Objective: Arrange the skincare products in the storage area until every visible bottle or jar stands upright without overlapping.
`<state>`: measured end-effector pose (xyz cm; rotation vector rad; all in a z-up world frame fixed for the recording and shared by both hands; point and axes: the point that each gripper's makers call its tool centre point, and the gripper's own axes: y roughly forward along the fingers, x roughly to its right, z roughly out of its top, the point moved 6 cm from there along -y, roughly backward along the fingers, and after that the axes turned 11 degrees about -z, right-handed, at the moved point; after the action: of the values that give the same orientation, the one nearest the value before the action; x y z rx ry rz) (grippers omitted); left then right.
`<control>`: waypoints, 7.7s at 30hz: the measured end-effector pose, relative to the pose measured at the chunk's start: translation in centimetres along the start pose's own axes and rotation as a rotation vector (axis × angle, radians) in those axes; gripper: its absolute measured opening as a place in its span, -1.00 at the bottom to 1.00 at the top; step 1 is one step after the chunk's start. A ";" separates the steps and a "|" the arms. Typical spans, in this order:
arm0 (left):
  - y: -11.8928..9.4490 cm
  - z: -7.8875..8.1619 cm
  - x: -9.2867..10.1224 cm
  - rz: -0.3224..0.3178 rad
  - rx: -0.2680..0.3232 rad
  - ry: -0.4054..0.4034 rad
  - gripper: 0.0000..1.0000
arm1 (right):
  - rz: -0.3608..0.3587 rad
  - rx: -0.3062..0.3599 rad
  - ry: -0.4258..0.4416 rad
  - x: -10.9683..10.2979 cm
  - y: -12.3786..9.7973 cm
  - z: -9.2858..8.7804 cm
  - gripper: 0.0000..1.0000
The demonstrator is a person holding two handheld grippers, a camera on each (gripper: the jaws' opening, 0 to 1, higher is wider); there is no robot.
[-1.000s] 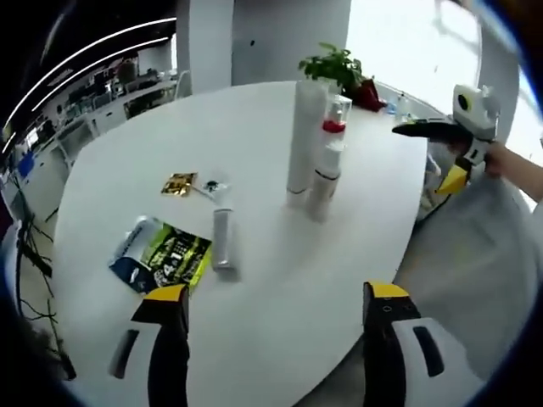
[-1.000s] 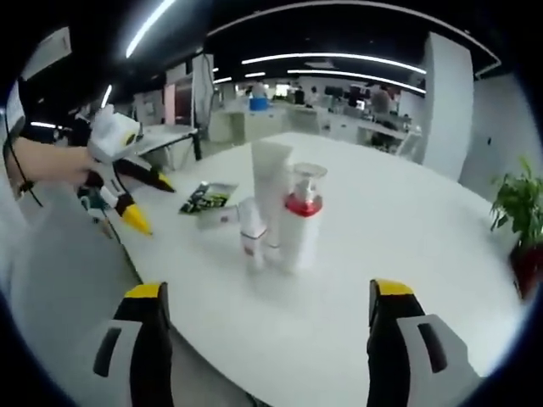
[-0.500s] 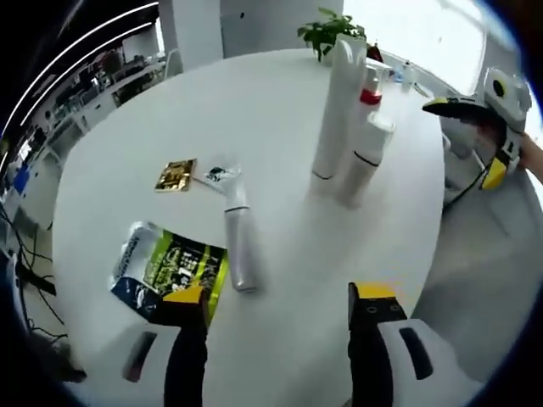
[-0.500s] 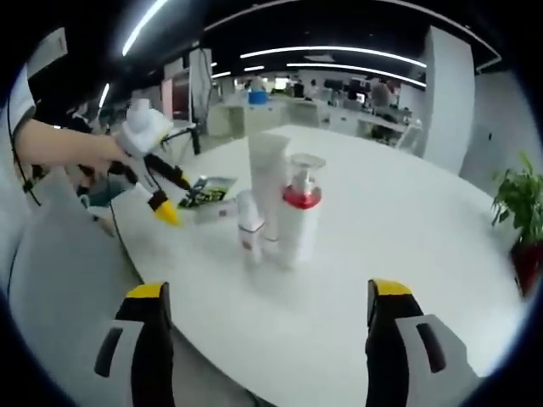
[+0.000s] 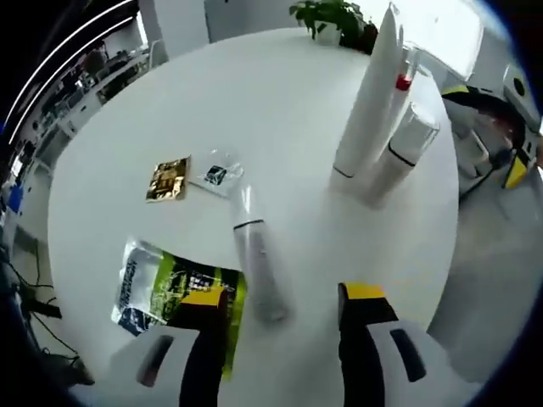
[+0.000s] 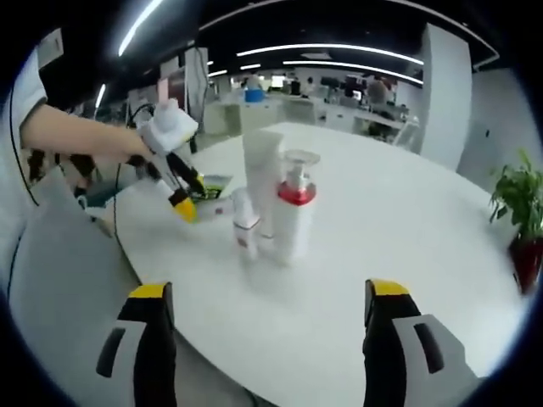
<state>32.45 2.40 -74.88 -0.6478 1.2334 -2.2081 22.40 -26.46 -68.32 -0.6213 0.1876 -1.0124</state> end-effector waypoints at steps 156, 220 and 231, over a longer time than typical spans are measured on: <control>-12.7 2.2 17.4 -0.585 0.790 -0.072 -0.54 | 0.650 0.348 0.459 -6.8 -3.4 9.2 -0.07; 3.9 0.9 14.7 -0.363 0.328 0.549 -0.55 | 0.148 -0.035 -0.202 -10.2 4.7 1.3 -0.57; 4.1 1.3 14.7 -0.390 0.351 0.532 -0.59 | 0.116 -0.034 -0.191 -9.8 4.7 1.3 -0.56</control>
<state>23.11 -9.76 -75.55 -0.1637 0.9575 -2.9635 21.25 -15.97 -71.19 -0.7259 0.0717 -0.8347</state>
